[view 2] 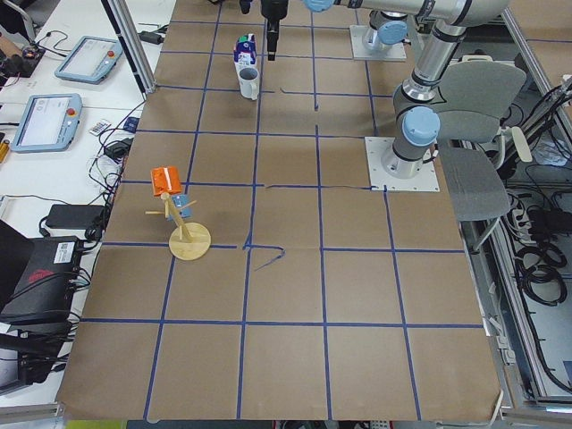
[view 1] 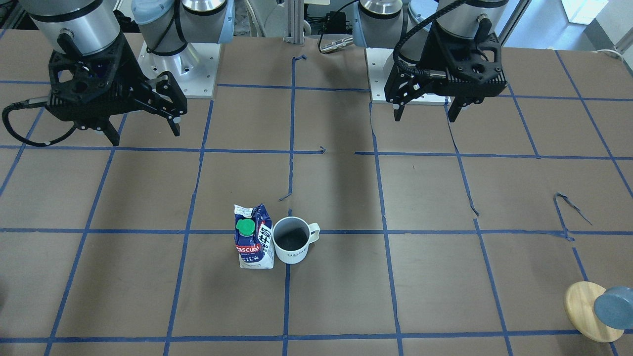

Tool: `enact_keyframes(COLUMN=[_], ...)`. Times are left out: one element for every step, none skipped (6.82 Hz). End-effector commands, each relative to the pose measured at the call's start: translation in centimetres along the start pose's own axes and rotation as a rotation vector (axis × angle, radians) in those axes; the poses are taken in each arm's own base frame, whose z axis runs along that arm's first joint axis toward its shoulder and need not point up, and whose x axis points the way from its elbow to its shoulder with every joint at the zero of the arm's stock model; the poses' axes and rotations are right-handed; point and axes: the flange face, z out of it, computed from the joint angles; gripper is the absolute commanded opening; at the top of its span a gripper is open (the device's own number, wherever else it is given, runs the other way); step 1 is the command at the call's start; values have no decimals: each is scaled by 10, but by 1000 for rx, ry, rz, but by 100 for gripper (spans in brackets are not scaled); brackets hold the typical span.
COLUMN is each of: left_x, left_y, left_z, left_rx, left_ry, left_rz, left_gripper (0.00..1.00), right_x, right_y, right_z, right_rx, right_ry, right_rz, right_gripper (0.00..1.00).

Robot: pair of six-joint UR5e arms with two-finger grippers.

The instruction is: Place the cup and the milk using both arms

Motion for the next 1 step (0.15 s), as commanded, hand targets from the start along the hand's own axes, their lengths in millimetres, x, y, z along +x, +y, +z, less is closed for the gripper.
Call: enact_keyframes(left_x=[1], left_y=[0], left_z=[0], left_rx=[-1], left_ry=[0], left_rz=[1], left_gripper=[100], right_x=[-3], right_y=[6], right_z=[-6], right_rx=[0], right_ry=[27], right_rz=[-6], right_gripper=[100])
